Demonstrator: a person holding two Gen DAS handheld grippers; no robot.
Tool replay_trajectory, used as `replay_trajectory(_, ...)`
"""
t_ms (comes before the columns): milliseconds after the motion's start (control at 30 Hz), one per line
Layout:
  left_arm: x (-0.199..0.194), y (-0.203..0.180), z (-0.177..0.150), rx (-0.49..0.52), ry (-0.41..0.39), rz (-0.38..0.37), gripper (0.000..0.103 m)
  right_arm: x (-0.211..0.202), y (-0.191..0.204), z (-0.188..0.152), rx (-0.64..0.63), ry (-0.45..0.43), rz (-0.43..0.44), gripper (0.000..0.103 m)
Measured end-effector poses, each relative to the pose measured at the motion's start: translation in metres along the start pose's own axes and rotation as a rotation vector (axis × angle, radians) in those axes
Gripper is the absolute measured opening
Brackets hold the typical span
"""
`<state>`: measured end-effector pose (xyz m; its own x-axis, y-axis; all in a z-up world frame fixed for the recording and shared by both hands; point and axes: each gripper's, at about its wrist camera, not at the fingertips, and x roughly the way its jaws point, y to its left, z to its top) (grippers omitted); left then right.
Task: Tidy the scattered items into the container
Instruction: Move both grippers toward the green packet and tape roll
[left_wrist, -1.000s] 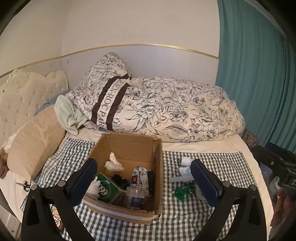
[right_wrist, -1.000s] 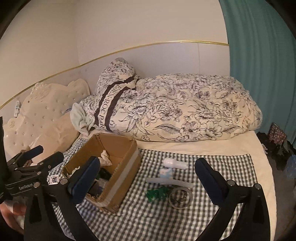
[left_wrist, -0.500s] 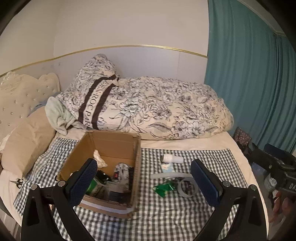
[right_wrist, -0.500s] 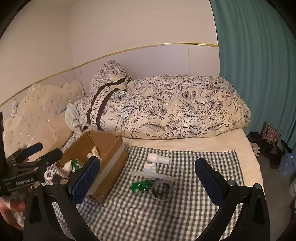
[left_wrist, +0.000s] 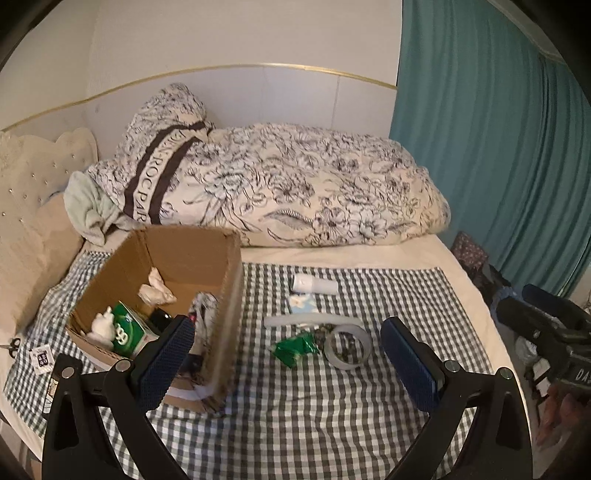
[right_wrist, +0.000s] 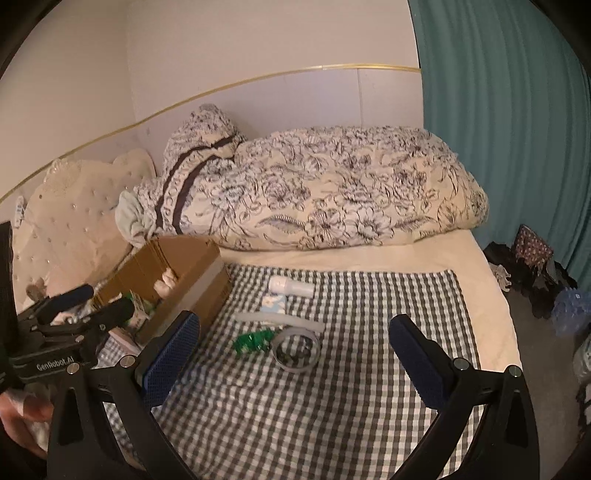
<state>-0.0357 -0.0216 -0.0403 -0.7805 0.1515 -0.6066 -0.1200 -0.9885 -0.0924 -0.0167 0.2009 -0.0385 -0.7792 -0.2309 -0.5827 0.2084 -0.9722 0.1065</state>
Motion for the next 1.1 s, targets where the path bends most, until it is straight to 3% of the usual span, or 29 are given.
replay_trajectory(267, 0.033, -0.011, -0.025, -0.006, 0.065, -0.042, 0.103, 0.027, -0.014, -0.031, -0.003, 0.065, 0.009, 0.103)
replay_trajectory(767, 0.102, -0.019, -0.052, 0.037, 0.176, 0.002, 0.103, 0.088, -0.017, -0.069, -0.005, 0.161, 0.029, 0.103)
replay_trajectory(1100, 0.139, -0.016, -0.058, 0.034, 0.229, -0.019, 0.103, 0.120, -0.022, -0.085, -0.021, 0.210, 0.009, 0.103)
